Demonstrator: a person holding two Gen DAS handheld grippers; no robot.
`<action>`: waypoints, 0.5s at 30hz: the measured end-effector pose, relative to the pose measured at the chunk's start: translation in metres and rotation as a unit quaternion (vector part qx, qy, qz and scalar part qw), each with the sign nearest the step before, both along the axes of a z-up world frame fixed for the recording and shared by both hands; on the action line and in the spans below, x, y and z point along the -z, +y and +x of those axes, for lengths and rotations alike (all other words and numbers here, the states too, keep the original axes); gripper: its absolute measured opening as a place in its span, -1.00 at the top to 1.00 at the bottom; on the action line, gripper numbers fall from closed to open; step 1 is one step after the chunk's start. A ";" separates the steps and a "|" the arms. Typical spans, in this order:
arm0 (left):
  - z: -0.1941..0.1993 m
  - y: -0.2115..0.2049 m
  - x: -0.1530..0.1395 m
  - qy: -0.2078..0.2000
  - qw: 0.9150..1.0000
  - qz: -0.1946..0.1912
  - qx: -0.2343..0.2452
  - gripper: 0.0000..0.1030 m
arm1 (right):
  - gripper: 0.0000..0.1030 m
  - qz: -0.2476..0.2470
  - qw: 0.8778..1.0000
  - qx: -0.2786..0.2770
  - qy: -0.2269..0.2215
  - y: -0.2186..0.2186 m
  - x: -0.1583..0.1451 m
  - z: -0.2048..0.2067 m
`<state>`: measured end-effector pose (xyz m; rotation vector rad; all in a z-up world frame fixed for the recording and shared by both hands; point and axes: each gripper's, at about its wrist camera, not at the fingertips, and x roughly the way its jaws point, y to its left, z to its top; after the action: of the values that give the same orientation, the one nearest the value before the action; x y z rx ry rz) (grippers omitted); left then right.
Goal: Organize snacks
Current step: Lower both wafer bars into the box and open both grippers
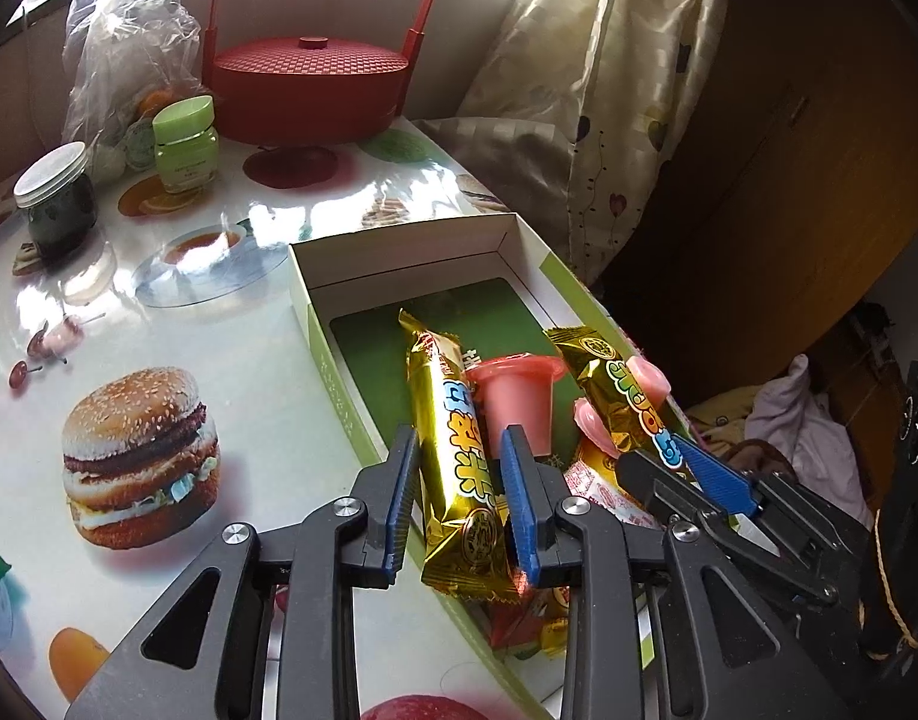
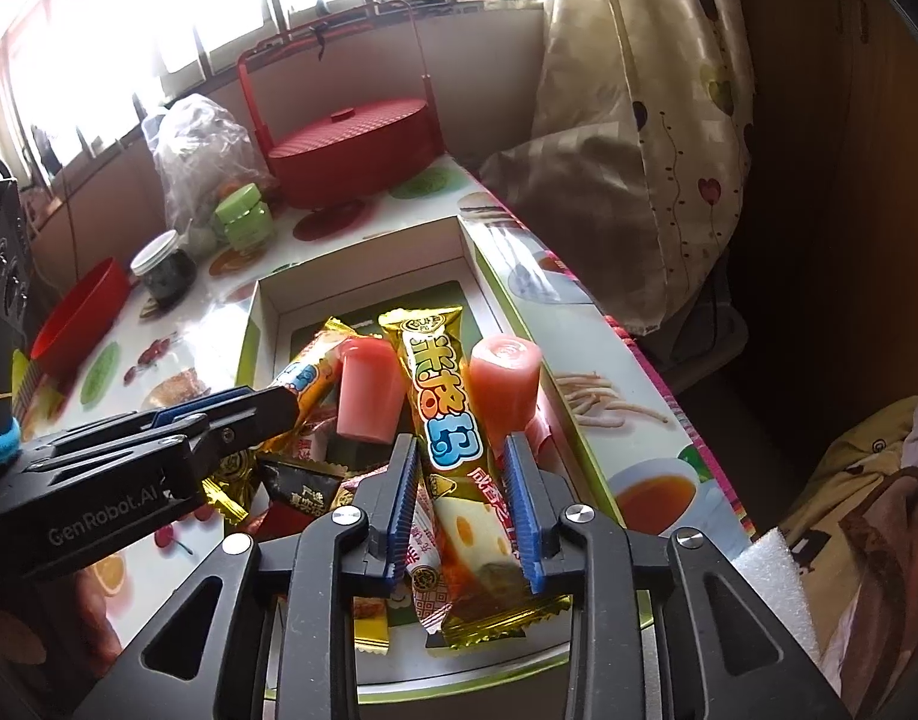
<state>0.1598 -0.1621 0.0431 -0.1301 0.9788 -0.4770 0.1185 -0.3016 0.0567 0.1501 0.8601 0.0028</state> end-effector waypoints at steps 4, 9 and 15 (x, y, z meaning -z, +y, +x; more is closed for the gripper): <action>0.000 0.000 -0.001 -0.001 1.000 0.002 0.000 0.42 | 0.37 0.003 1.000 0.001 -0.003 -0.002 -0.001 -0.001; -0.006 -0.002 -0.007 -0.008 1.000 0.000 0.009 0.16 | 0.25 0.011 1.000 0.002 -0.008 -0.002 -0.004 -0.005; -0.011 0.003 -0.012 -0.013 1.000 0.013 -0.004 0.12 | 0.14 0.012 1.000 0.008 -0.012 -0.001 -0.009 -0.012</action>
<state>0.1485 -0.1587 0.0547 -0.1039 0.9584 -0.4570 0.1069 -0.3028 0.0652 0.1794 0.8344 0.0002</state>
